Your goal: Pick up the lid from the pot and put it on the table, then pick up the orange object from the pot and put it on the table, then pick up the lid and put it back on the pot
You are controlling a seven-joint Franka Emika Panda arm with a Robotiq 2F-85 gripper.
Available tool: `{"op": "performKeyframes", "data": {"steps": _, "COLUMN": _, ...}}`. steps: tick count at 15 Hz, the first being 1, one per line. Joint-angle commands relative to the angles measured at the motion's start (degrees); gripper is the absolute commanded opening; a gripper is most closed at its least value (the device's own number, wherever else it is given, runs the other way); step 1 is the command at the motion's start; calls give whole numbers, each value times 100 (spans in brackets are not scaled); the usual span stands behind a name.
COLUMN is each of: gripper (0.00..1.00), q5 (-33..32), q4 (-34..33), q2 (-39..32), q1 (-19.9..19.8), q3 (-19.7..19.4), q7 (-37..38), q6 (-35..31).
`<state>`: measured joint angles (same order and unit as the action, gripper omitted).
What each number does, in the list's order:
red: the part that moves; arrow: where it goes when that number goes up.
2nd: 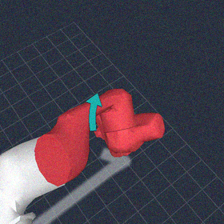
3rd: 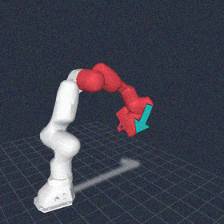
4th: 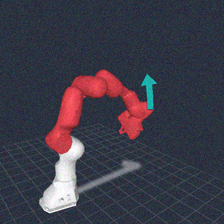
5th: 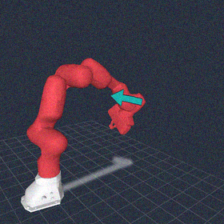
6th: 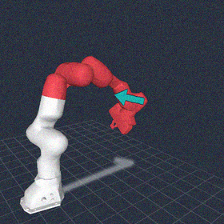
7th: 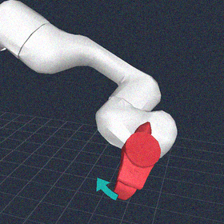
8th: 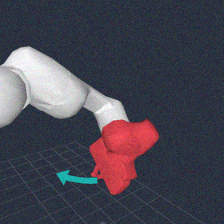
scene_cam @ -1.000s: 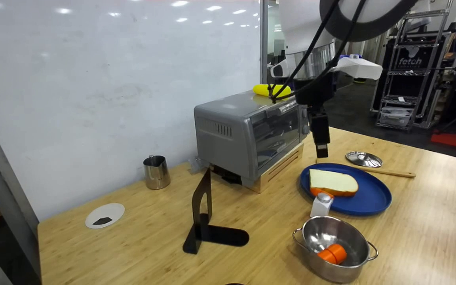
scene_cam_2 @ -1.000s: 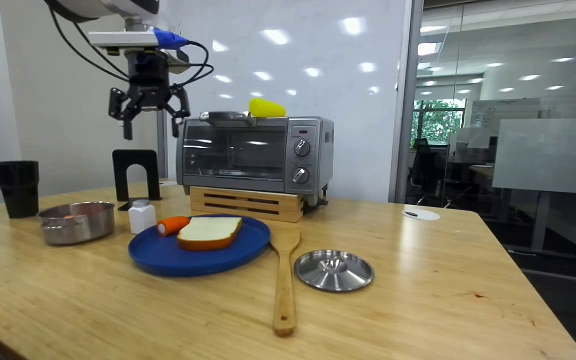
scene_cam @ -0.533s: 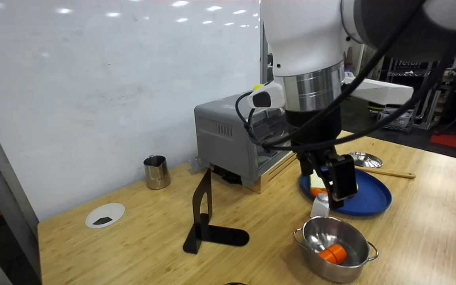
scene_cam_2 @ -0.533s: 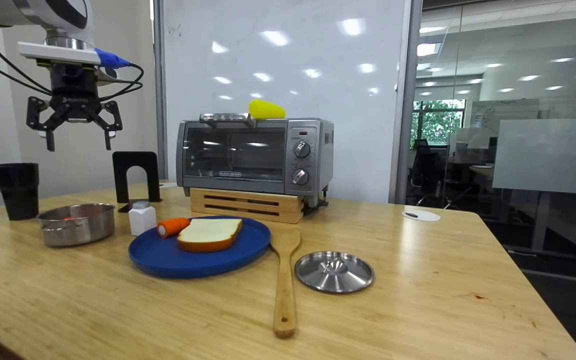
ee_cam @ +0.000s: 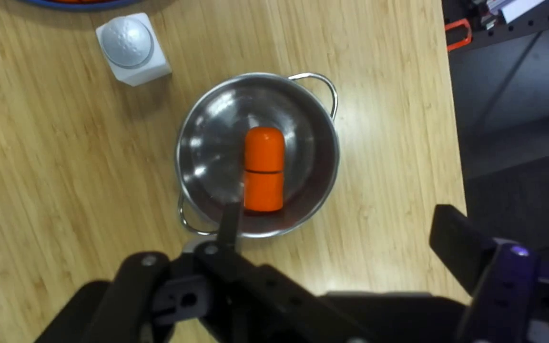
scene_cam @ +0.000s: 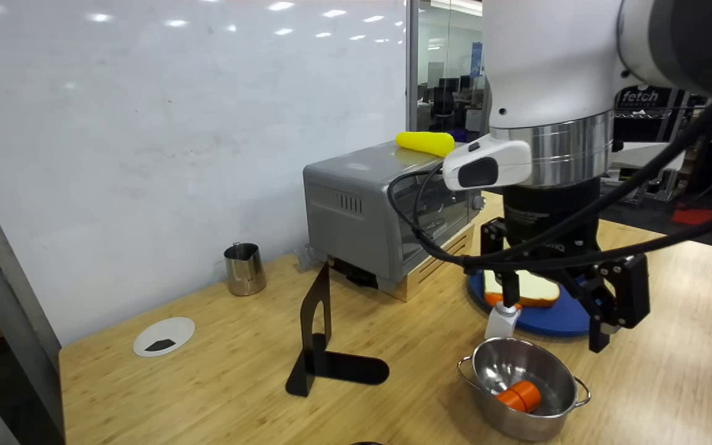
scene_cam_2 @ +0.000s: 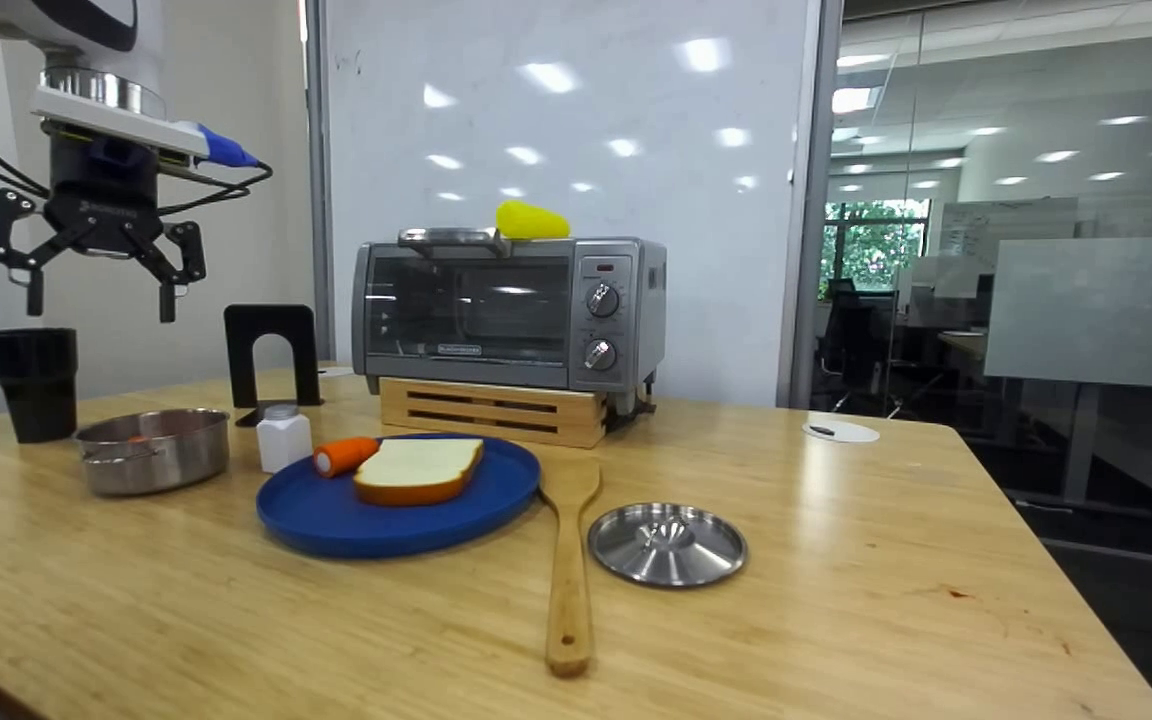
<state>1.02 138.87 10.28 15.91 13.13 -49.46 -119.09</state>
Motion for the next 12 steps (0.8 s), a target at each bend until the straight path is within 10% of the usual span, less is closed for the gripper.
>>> {"op": "performKeyframes", "data": {"steps": 1, "gripper": 100, "q5": 45, "q4": 626, "q2": 332, "q1": 23, "q3": -216, "q7": -670, "q6": -379}}
{"op": "performKeyframes", "data": {"steps": 12, "gripper": 100, "q5": -14, "q4": 420, "q2": 166, "q1": 40, "q3": -189, "q7": -465, "q6": -173}}
